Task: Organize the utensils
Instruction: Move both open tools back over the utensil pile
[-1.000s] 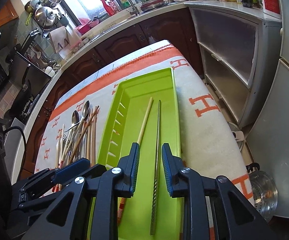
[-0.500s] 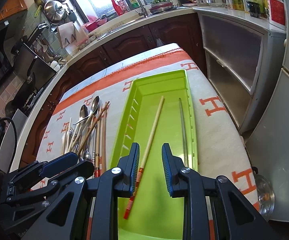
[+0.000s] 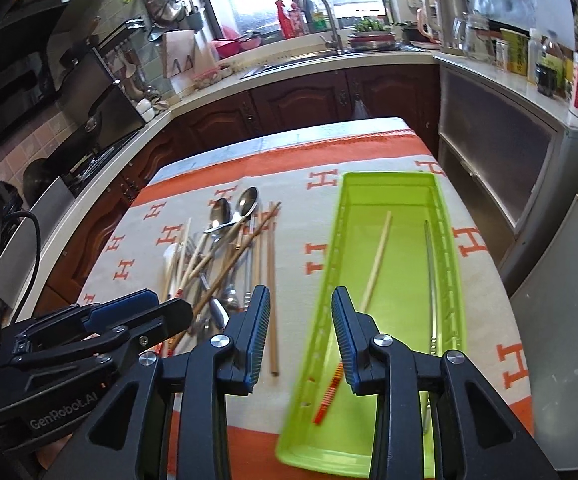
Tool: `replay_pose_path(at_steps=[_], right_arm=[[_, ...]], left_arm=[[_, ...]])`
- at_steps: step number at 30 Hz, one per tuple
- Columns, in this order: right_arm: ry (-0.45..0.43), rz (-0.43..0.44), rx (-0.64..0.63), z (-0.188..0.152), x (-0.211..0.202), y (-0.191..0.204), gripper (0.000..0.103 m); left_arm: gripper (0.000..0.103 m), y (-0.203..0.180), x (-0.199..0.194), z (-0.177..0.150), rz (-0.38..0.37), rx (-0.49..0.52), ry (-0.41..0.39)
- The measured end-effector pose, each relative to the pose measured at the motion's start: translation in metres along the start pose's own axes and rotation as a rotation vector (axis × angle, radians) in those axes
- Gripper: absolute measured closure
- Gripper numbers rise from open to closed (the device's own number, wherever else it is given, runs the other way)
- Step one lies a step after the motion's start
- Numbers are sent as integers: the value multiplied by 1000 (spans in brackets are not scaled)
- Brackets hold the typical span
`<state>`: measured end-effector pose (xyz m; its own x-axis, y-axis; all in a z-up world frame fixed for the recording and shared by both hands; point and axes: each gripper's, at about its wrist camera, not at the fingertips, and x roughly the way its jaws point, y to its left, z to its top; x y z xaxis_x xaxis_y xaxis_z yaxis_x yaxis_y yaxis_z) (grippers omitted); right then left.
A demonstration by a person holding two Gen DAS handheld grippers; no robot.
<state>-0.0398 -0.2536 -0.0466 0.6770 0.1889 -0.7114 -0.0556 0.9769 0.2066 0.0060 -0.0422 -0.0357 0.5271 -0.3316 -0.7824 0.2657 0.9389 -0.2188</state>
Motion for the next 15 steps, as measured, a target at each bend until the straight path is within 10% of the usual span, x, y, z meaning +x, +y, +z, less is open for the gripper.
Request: replay_pose_path(at_steps=[15], right_arm=[[52, 61, -96, 1, 9, 73, 68]], left_arm=[[67, 80, -10, -14, 116, -96, -51]])
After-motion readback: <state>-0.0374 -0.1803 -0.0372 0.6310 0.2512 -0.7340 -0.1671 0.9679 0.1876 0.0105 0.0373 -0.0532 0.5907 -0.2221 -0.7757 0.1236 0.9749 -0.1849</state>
